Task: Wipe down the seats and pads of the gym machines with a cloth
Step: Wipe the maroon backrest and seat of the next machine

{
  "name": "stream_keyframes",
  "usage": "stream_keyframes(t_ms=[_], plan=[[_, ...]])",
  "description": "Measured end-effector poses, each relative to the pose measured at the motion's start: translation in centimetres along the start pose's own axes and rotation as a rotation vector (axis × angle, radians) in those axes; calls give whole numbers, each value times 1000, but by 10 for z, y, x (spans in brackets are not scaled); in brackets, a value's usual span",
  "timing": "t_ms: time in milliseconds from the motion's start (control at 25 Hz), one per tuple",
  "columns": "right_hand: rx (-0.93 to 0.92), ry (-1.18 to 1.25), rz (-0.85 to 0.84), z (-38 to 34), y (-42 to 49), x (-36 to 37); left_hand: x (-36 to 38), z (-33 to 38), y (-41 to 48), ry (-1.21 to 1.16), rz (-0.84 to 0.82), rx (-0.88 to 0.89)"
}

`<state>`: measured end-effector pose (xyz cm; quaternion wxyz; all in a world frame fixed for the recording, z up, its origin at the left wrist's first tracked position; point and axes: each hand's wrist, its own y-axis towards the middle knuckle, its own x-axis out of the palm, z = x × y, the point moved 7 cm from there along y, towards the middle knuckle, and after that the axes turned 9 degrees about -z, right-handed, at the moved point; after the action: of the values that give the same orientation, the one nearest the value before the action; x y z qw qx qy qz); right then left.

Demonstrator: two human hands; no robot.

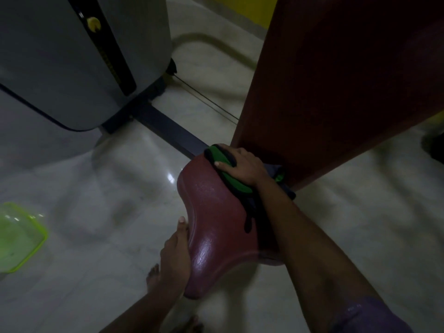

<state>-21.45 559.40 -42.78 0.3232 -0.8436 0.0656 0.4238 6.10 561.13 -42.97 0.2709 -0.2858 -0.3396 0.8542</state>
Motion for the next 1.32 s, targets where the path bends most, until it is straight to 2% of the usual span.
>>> stream_keyframes(t_ms=[240, 400, 480, 600, 680, 760, 840, 960, 1040, 1120, 1240, 1320], plan=[[137, 201, 72, 79, -68, 14, 0, 14, -7, 1, -2, 53], [243, 359, 229, 107, -117, 32, -1, 16, -11, 24, -3, 56], [296, 530, 332, 112, -140, 45, -1, 17, -13, 30, 2, 55], [475, 800, 541, 109, -178, 65, 0, 19, -16, 45, 0, 58], [656, 898, 601, 94, -197, 80, 1, 19, -17, 34, -9, 51], [836, 886, 579, 65, -207, 90, 1, 21, -19, 28, -14, 44], [917, 809, 577, 38, -210, 97, 1, 23, -20, 17, -22, 40], [892, 764, 637, -7, -206, 108, 1, 23, -22, -14, -40, 39], [778, 731, 744, -53, -207, 111, 2, 23, -23, -41, -86, 25], [644, 700, 761, -96, -211, 120, 2, 25, -29, -105, -149, 8], [528, 688, 739, -90, -212, 122, 6, 23, -28, -221, -286, 9], [617, 690, 709, -59, -209, 111, 12, 18, -28, -334, -389, 30]])
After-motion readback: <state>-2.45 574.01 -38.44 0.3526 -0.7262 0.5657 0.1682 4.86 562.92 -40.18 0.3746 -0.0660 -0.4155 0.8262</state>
